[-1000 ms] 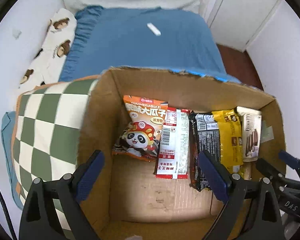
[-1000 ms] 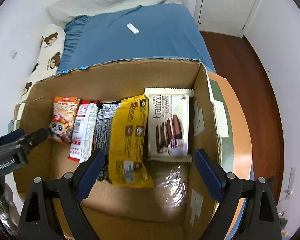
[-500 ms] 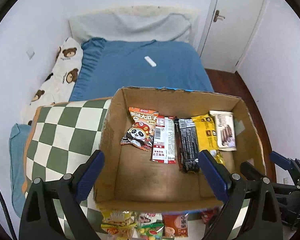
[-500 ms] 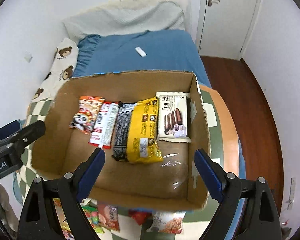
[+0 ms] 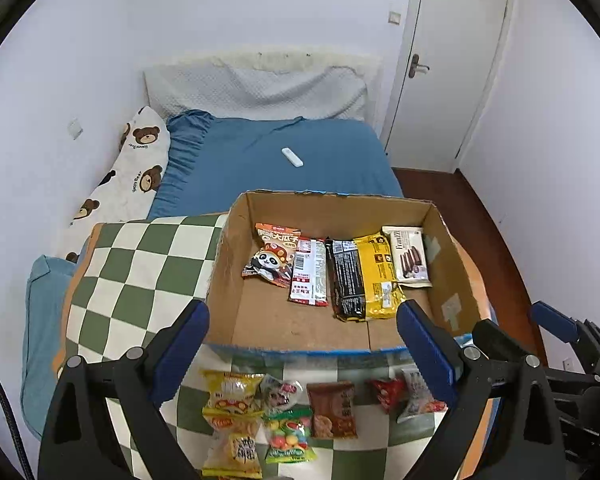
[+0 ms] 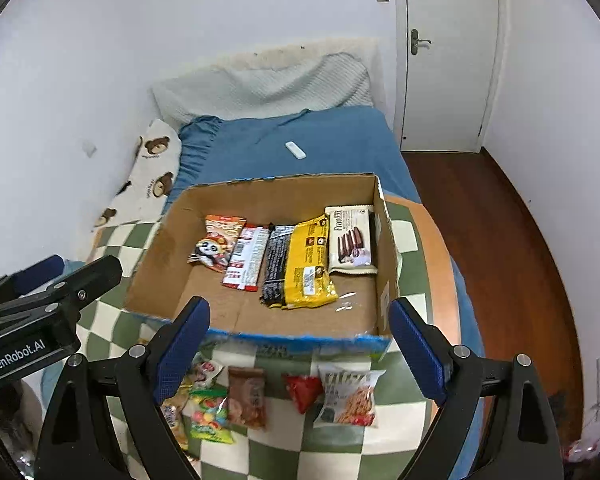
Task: Organize snacks
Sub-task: 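Grasp the nitz oat cookie pack with the right tool while the left tool grasps the red panda bag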
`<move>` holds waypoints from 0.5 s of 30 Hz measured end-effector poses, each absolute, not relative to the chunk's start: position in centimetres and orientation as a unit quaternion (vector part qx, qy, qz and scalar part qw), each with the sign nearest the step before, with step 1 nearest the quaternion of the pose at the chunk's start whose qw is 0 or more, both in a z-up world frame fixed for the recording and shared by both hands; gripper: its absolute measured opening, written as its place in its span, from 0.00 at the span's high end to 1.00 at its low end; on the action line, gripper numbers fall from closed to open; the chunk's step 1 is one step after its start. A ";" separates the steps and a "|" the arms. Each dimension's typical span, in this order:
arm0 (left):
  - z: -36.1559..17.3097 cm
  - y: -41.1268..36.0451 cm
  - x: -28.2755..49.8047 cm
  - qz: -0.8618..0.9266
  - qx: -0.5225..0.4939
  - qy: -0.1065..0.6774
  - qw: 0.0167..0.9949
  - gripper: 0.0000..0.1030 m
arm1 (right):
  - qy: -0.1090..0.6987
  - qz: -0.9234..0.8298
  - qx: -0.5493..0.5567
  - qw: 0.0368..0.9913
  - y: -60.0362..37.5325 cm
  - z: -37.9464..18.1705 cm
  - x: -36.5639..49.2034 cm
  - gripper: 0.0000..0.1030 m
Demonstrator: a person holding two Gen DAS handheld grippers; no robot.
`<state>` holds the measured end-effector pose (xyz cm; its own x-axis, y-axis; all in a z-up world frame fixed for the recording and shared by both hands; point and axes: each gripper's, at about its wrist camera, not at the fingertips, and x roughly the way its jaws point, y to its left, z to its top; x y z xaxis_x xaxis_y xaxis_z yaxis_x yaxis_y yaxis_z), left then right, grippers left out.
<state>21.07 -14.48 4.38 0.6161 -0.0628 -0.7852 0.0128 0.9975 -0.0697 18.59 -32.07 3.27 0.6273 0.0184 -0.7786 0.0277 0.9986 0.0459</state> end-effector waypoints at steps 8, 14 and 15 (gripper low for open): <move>1.9 -13.9 17.6 0.006 -0.037 0.459 0.887 0.07 | 0.468 -0.008 0.080 0.880 -35.2 -0.3 16.2 0.10; -4.2 -11.5 15.6 0.045 -0.048 0.523 0.850 0.07 | 0.537 -0.048 0.097 0.836 -38.1 -8.8 17.5 0.10; -5.2 -11.0 15.2 0.052 -0.045 0.531 0.845 0.07 | 0.545 -0.052 0.097 0.831 -38.4 -10.0 17.7 0.10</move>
